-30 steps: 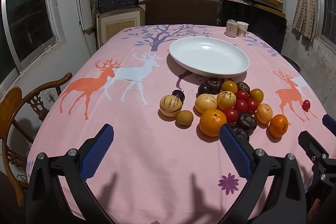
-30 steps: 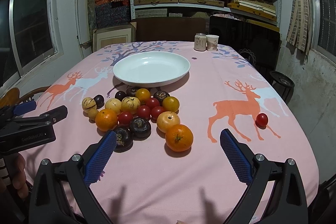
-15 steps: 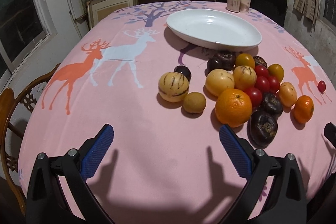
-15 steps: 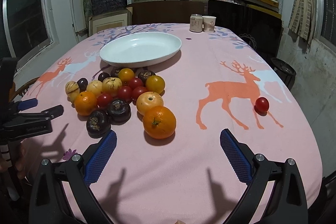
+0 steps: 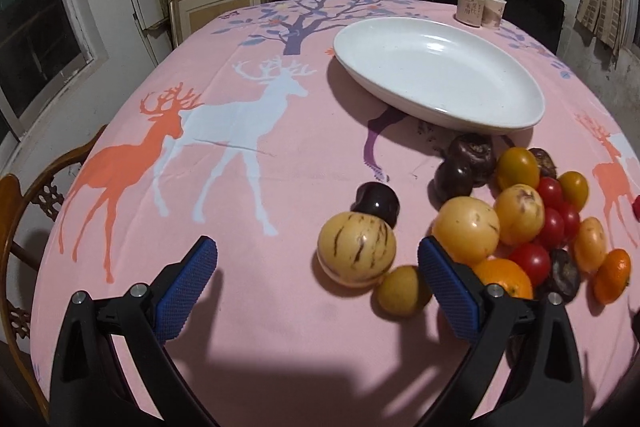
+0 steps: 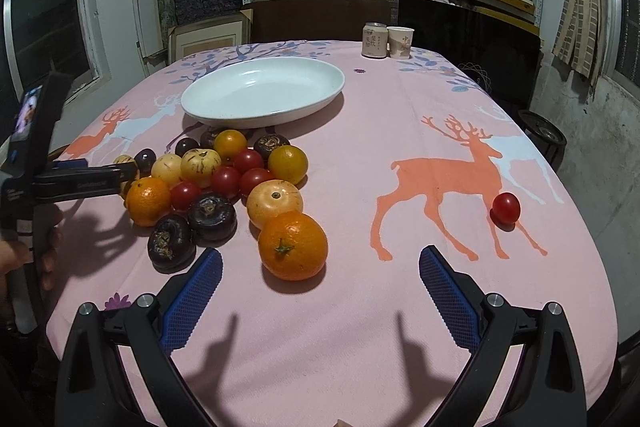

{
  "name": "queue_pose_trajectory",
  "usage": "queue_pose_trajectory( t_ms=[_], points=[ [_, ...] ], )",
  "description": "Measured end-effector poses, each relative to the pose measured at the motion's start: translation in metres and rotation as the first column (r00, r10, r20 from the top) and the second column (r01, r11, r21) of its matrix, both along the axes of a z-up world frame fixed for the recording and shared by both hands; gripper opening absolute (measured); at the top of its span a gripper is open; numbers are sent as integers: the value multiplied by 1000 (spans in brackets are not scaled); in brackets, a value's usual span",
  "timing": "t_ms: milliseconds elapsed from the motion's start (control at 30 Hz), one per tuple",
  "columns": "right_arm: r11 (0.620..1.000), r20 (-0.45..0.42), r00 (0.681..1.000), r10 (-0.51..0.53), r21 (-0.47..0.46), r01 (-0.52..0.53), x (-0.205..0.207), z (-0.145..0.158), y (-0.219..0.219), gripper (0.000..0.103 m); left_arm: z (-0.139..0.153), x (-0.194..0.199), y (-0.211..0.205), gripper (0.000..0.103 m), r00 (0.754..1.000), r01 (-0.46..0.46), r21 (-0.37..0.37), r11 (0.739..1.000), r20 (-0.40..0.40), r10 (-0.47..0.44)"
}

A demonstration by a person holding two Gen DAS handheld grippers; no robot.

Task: Organize fruits
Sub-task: 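Grasp the striped pepino with the left tool while the right tool grasps a tangerine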

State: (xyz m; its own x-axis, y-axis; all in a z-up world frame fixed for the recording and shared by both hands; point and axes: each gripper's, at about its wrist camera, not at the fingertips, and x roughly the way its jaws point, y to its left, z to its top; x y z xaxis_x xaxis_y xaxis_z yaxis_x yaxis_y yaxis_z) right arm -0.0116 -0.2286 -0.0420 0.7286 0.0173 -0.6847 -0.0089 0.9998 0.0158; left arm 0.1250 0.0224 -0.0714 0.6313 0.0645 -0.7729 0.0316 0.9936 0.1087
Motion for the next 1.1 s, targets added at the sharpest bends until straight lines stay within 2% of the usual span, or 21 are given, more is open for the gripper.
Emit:
queue_pose_trajectory(
  t_ms=[33,67,100,133,167,300,333,400,567,733,933,1000,1067,1100],
  points=[
    [1000,5,1000,8,-3,-8,-1,1,1,99,-1,1,1,75,1000,8,-24,1000,-1,-8],
    [1000,8,1000,10,-8,-10,-1,1,2,98,-2,1,5,64,999,37,-87,996,2,-37],
    [1000,11,1000,8,-13,-8,0,2,2,98,-4,3,10,48,998,60,-172,983,-9,-63],
    [1000,11,1000,4,-11,-4,1,2,2,98,-5,4,13,47,998,64,-208,976,-15,-68],
    [1000,9,1000,0,-8,0,1,2,1,98,-6,5,12,46,997,70,-200,977,-13,-74],
    [1000,-9,1000,-7,3,7,4,0,-1,98,-4,-4,-8,43,988,156,-98,983,26,-154],
    [1000,-13,1000,-9,6,9,5,0,-2,98,-4,-6,-11,40,986,166,-80,983,31,-164],
    [1000,-19,1000,-10,8,11,5,-1,-2,98,-4,-7,-14,40,984,180,-67,981,31,-178],
    [1000,-34,999,-7,17,8,6,-2,-4,98,0,-15,-16,40,982,186,-62,981,47,-183],
    [1000,-43,999,12,26,-11,9,-2,-1,97,17,-34,-4,40,980,180,-94,979,106,-170],
    [999,-65,997,45,1,-45,21,-8,10,97,26,-54,2,40,979,166,-74,983,133,-155],
    [999,-76,996,41,-20,-43,26,-12,13,93,26,-55,3,40,980,162,-69,984,132,-152],
    [998,-100,994,54,-24,-57,31,-17,16,78,26,-57,5,40,980,160,-67,985,132,-150],
    [998,-116,992,55,-24,-58,34,-20,16,74,26,-58,5,40,980,158,-70,985,134,-148]
  ],
)
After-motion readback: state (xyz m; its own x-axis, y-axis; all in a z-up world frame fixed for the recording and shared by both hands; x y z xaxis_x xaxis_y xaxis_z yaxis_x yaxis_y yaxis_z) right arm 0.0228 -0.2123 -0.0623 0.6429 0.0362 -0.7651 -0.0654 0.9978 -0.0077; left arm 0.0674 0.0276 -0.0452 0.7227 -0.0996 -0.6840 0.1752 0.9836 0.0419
